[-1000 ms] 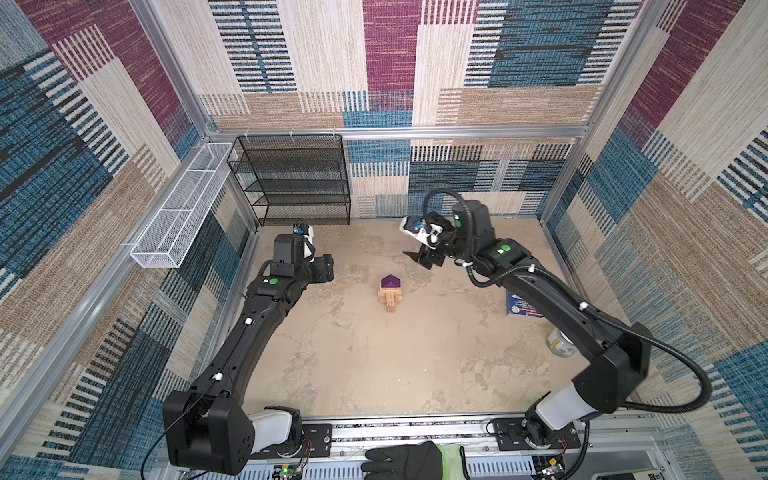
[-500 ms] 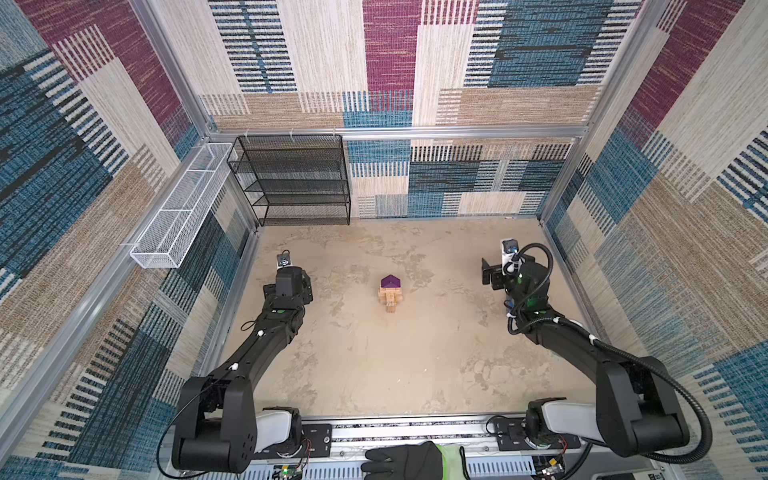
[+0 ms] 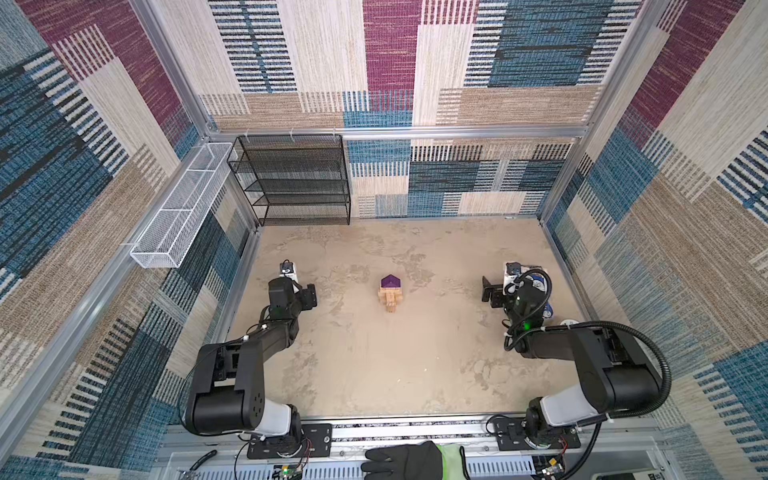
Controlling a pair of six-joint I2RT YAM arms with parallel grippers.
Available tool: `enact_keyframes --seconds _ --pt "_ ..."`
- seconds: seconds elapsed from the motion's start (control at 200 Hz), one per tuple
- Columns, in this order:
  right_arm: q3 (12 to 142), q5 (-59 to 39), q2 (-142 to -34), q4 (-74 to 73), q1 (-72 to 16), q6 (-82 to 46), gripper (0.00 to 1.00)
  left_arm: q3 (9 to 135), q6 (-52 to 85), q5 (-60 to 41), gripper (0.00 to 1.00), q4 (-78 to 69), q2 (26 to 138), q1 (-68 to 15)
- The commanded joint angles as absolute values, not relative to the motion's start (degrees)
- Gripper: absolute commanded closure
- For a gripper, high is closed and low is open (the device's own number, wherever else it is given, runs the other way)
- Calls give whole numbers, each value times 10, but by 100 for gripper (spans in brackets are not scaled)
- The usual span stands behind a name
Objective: Build the wood block tower
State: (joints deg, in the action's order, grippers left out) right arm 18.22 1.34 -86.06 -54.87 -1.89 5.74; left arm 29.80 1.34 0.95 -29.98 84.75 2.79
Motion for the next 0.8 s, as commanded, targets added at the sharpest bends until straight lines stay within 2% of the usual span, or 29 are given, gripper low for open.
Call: enact_keyframes --seconds 0.0,0.04,0.065,0.085,0.105,0.18,0.796 --pt "102 -84 -872 -762 12 34 0 268 -8 -47 15 -430 879 29" --pt "70 -88 -889 -849 14 28 0 267 -6 -47 13 -423 880 29" --pt "73 -86 -877 -822 15 30 0 273 -7 -46 11 -403 874 29" --pt "84 -87 -867 -784 14 33 0 275 -7 -46 2 -398 873 29" --pt "98 -85 -869 -762 15 33 0 274 -6 -45 0 -405 874 28" --pt "133 -48 -875 -704 16 14 0 268 -6 -45 0 -423 879 29" --pt "129 -48 -877 -717 16 16 0 266 -5 -45 0 -428 880 29"
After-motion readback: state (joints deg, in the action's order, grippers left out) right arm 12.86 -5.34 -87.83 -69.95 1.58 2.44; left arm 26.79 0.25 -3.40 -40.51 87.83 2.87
